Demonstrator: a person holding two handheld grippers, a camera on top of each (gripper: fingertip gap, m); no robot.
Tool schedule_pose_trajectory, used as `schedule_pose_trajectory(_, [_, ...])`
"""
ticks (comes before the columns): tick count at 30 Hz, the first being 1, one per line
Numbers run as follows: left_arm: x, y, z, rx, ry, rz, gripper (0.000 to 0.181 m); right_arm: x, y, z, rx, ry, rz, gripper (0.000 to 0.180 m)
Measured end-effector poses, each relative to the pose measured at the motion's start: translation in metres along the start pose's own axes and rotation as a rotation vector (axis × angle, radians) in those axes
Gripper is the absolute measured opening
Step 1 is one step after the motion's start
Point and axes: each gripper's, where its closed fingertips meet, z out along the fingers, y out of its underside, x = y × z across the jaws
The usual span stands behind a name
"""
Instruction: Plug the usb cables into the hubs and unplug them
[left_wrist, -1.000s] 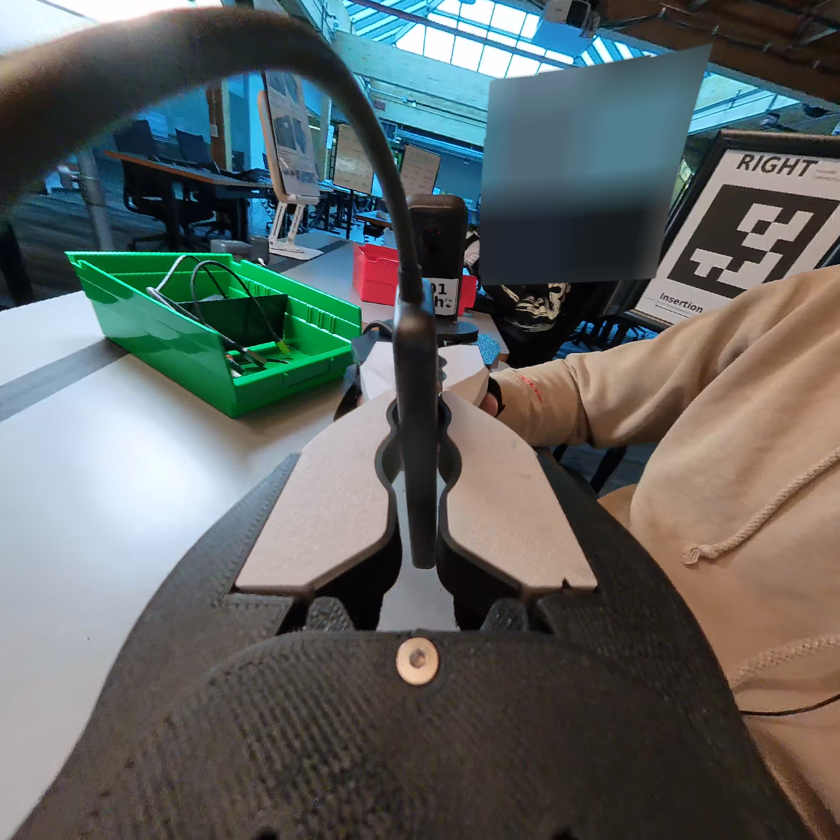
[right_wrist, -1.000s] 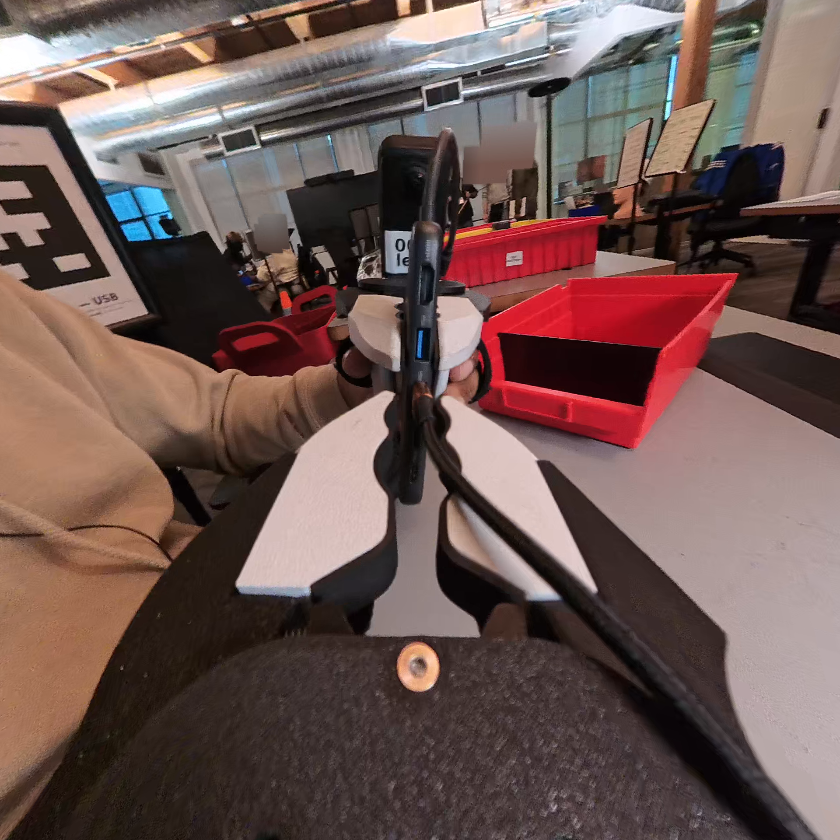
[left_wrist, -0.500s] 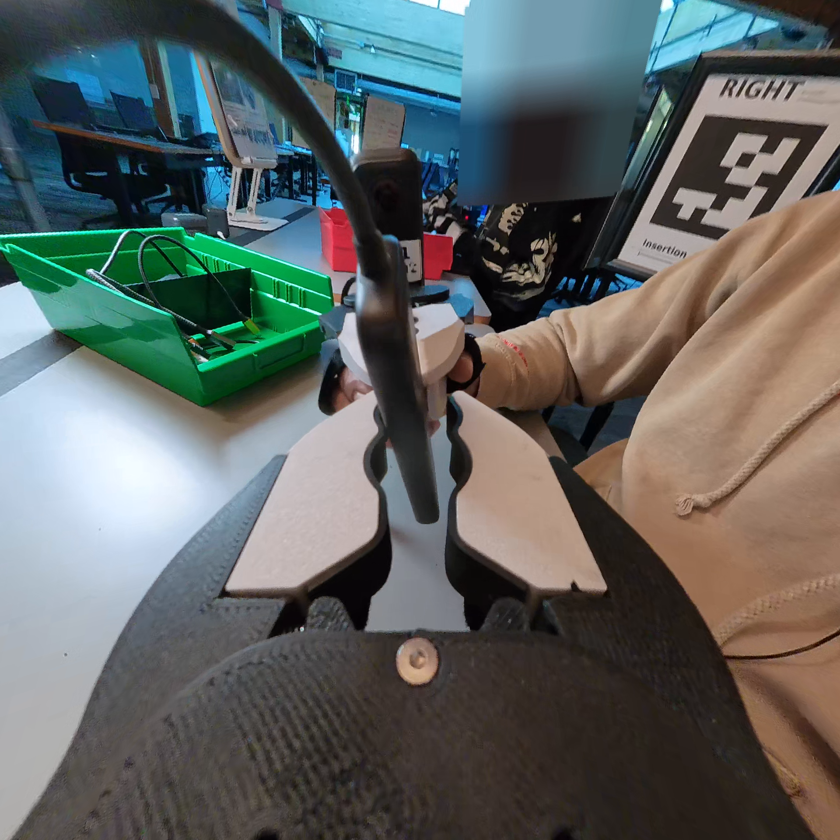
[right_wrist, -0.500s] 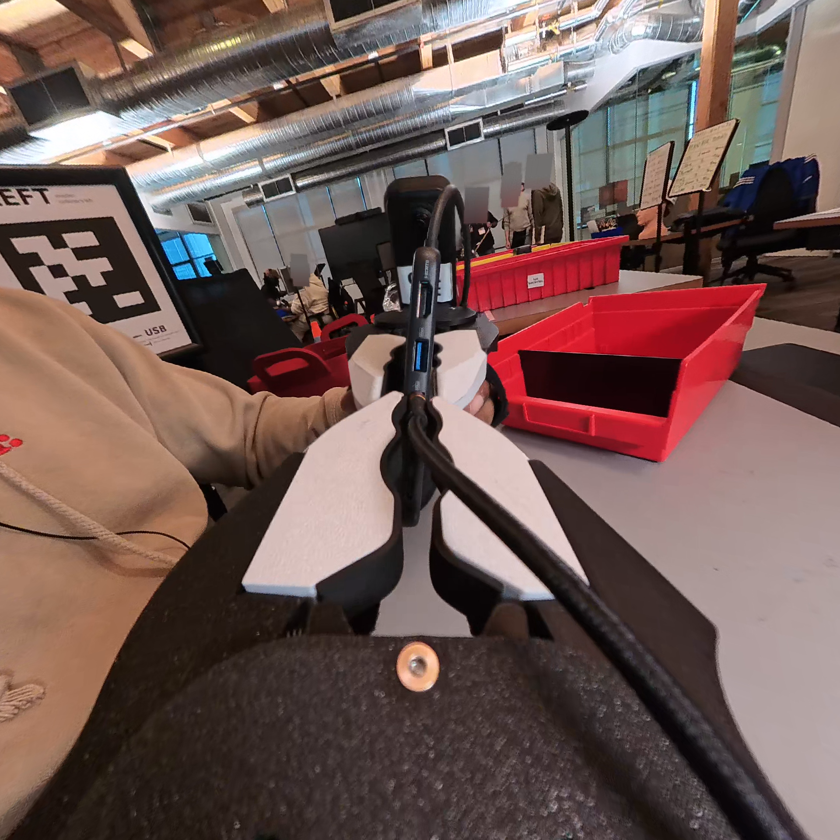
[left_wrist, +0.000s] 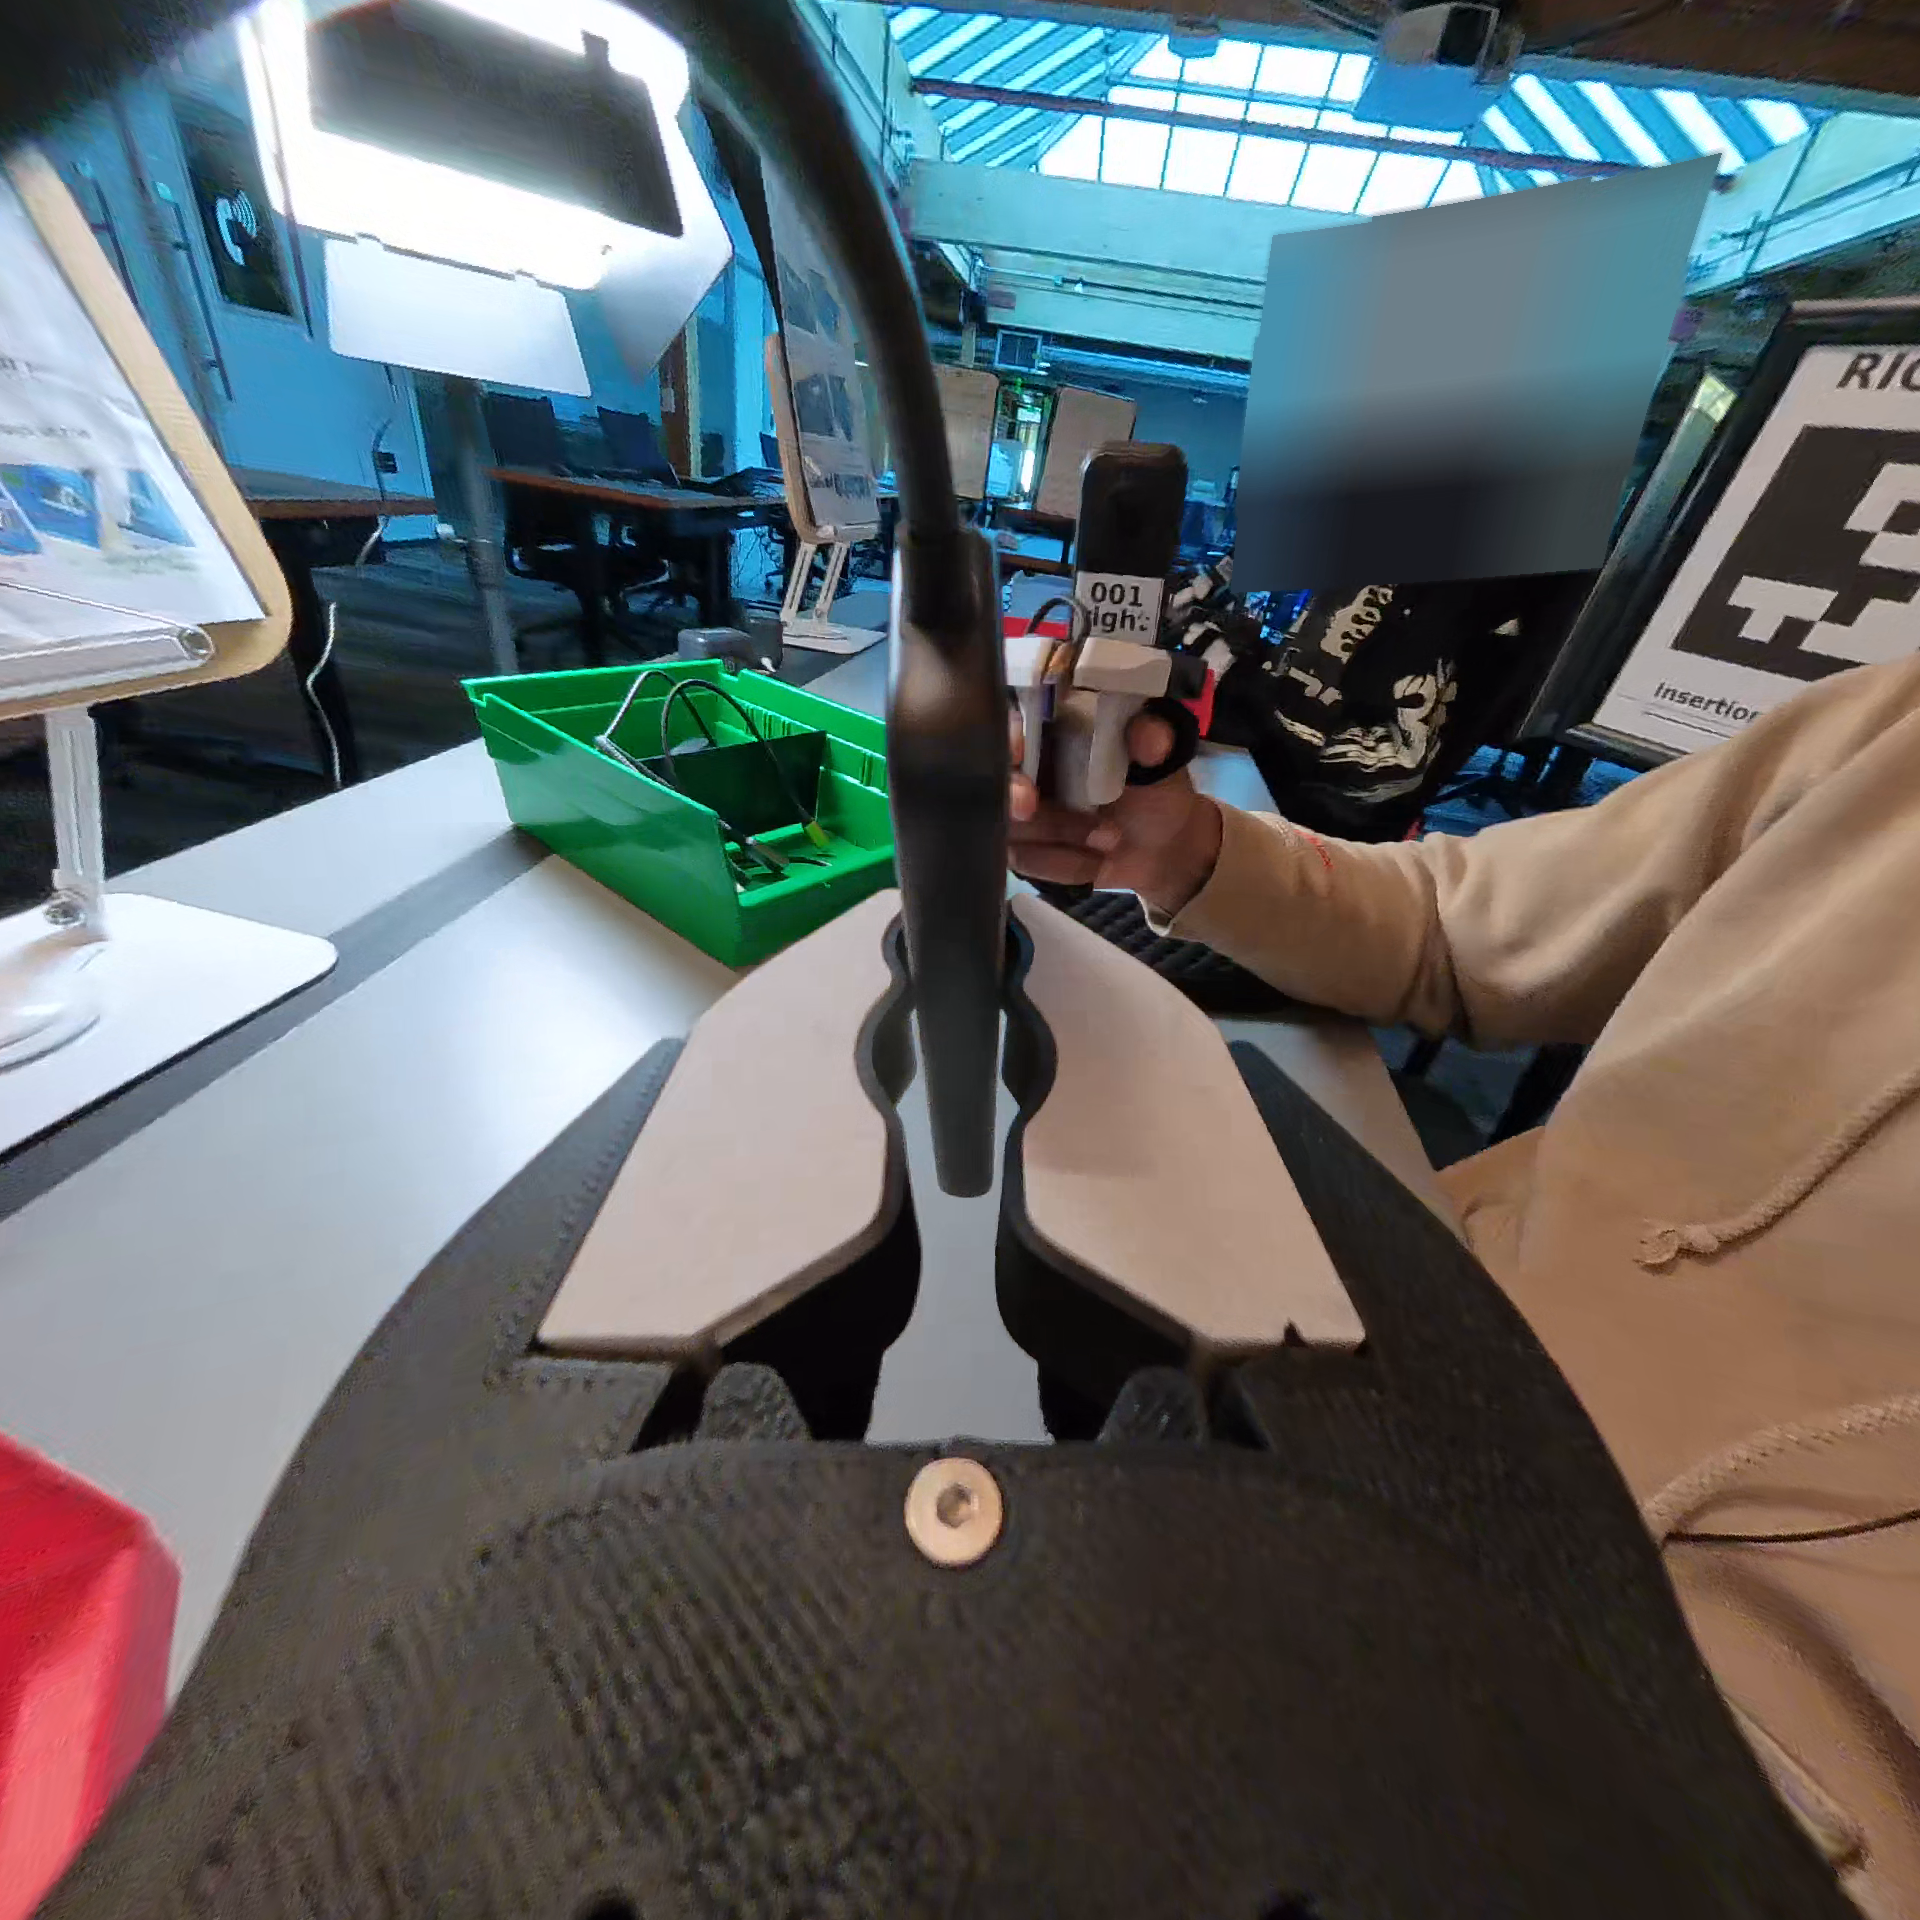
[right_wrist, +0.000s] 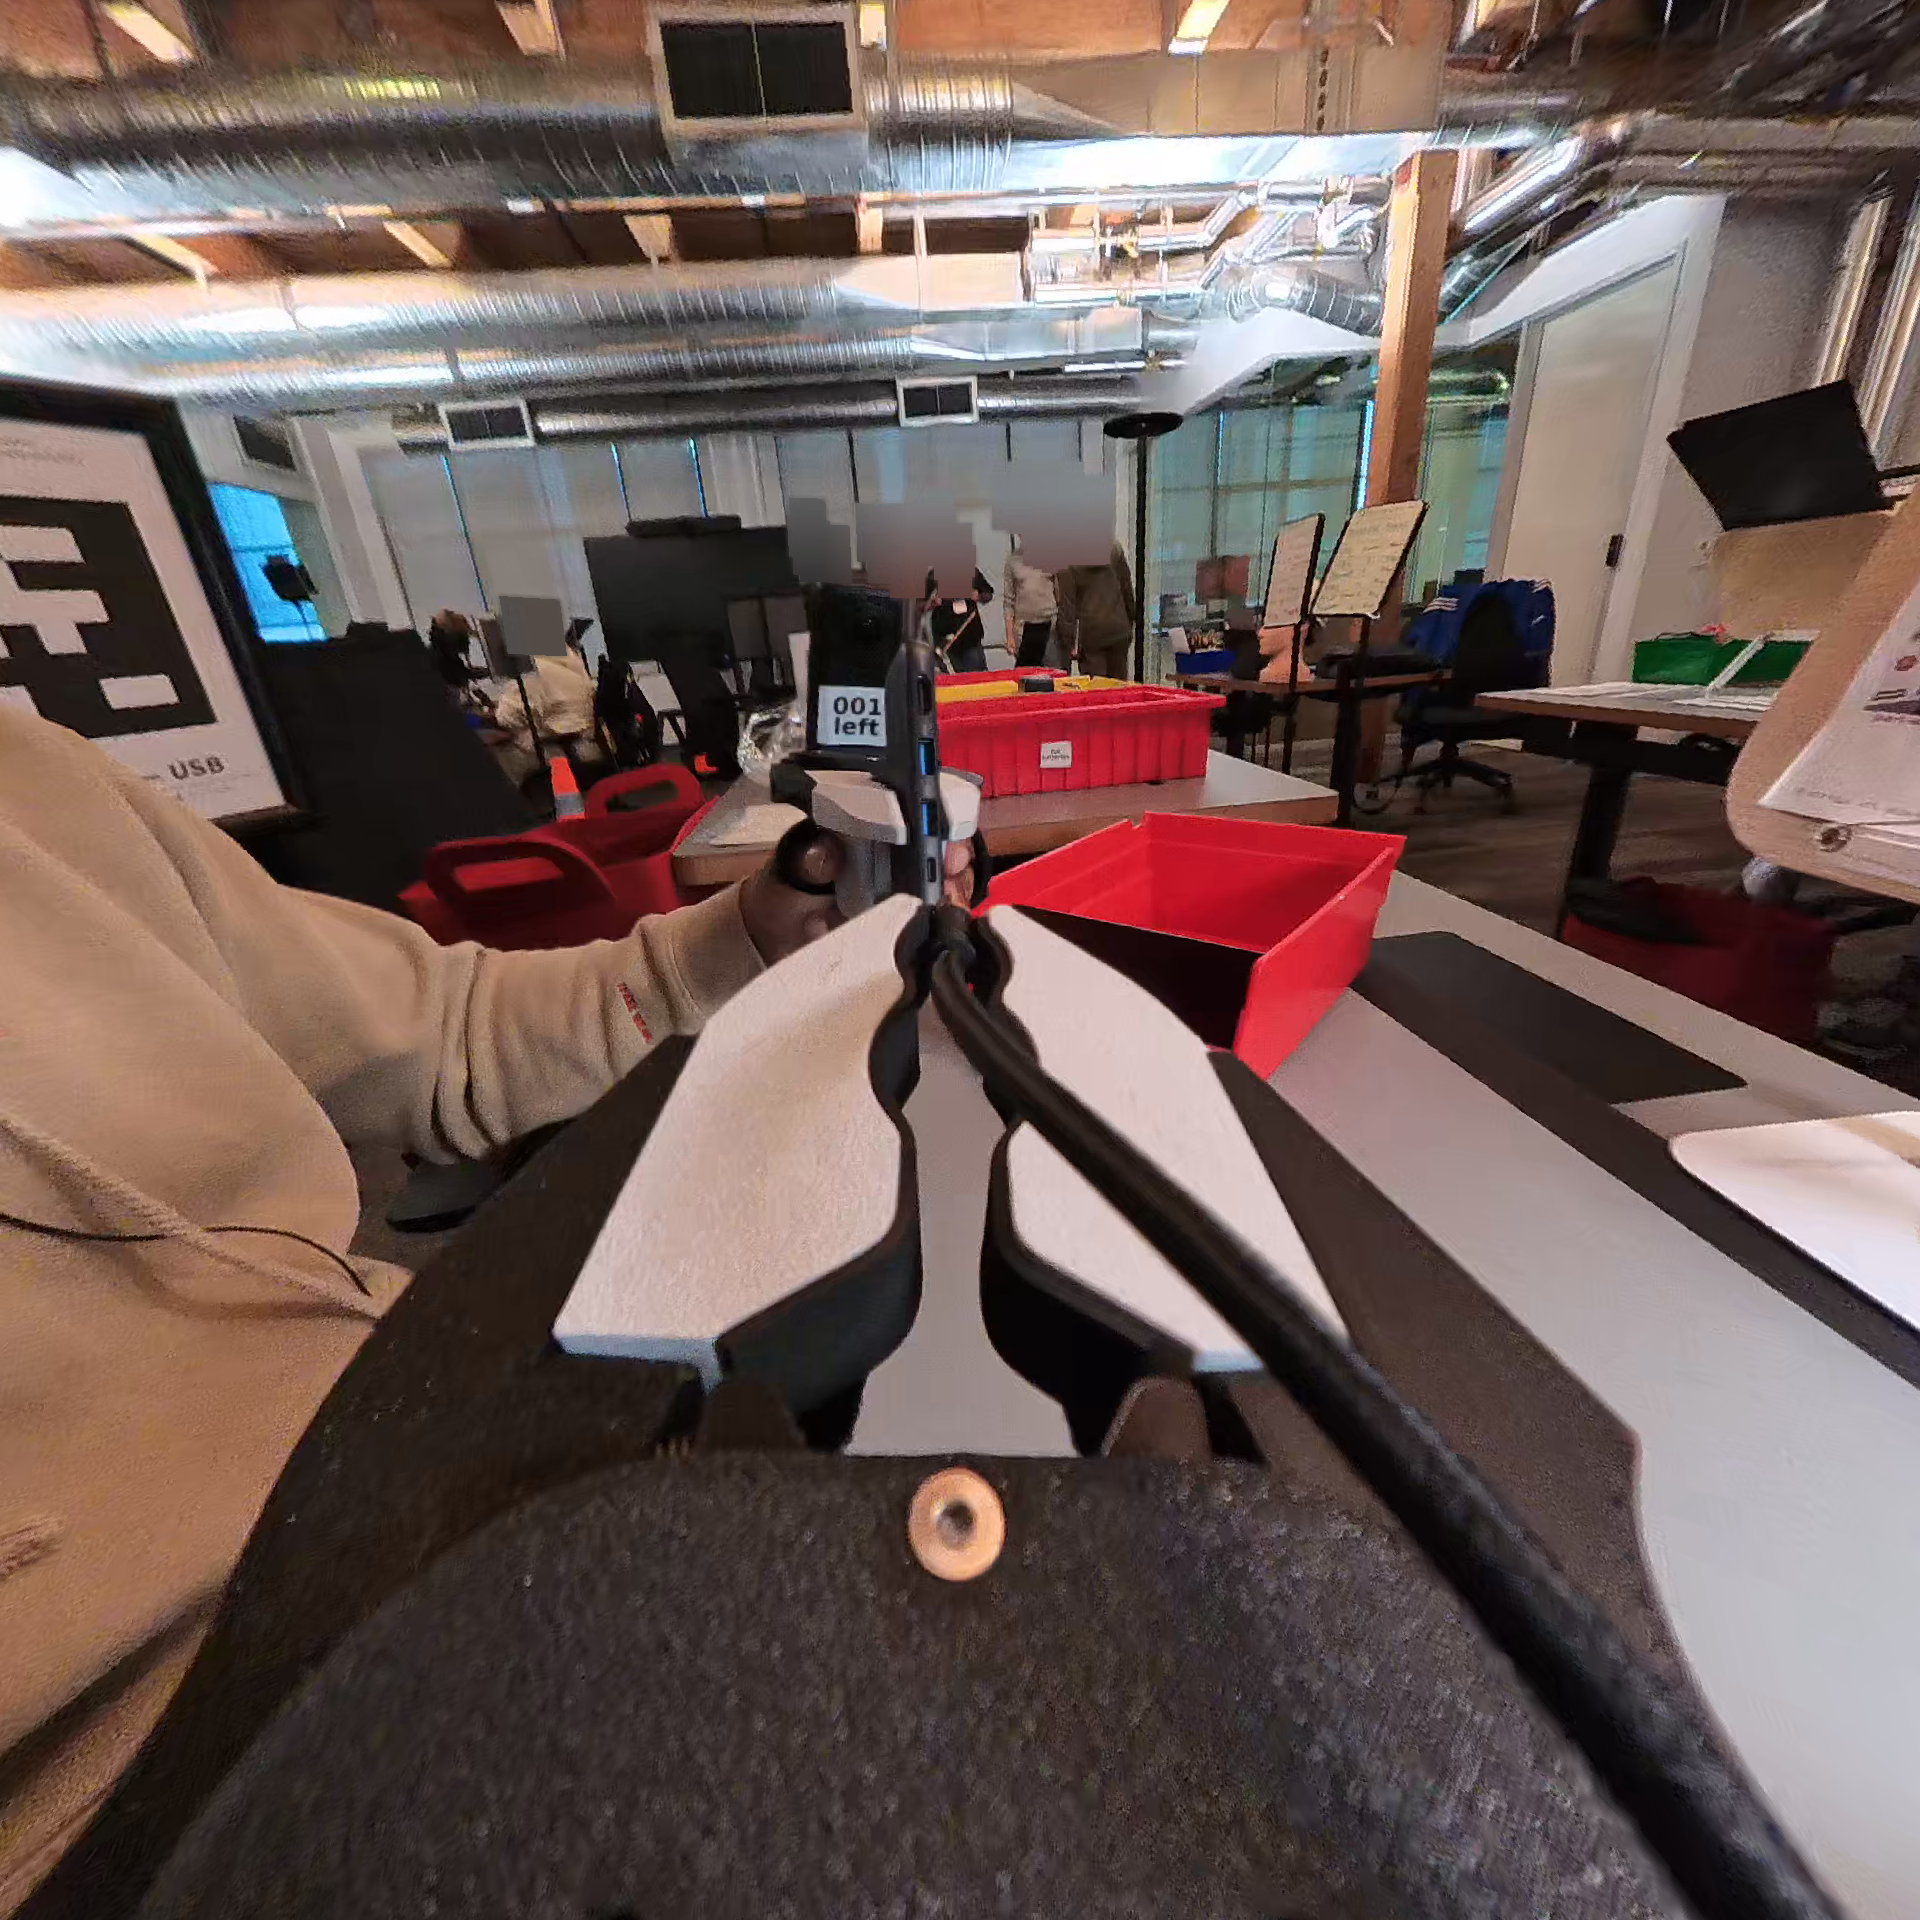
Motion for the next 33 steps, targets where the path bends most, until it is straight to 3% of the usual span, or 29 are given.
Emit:
schedule_pose_trajectory(5, [-0.001, 0.015, 0.01, -0.053, -0.006, 0.0, 0.012, 0.017, 0.009, -0.007, -0.125, 0.038, 0.06, 0.007])
schedule_pose_trajectory(9, [-0.001, 0.017, 0.013, -0.065, -0.013, 0.004, 0.013, 0.04, 0.011, -0.028, -0.327, 0.106, 0.106, 0.007])
schedule_pose_trajectory(17, [0.003, 0.024, 0.019, -0.103, -0.011, 0.02, 0.013, 0.129, 0.034, -0.107, -0.862, 0.307, 0.264, 0.007])
schedule_pose_trajectory(22, [0.002, 0.028, 0.021, -0.12, -0.017, 0.025, 0.013, 0.183, 0.066, -0.157, -1.083, 0.468, 0.319, 0.007])
schedule_pose_trajectory(28, [-0.003, 0.032, 0.021, -0.134, -0.032, 0.016, 0.013, 0.204, 0.113, -0.192, -1.283, 0.573, 0.304, 0.008])
schedule_pose_trajectory(33, [-0.007, 0.037, 0.023, -0.15, -0.04, -0.008, 0.013, 0.195, 0.115, -0.201, -1.373, 0.553, 0.317, 0.017])
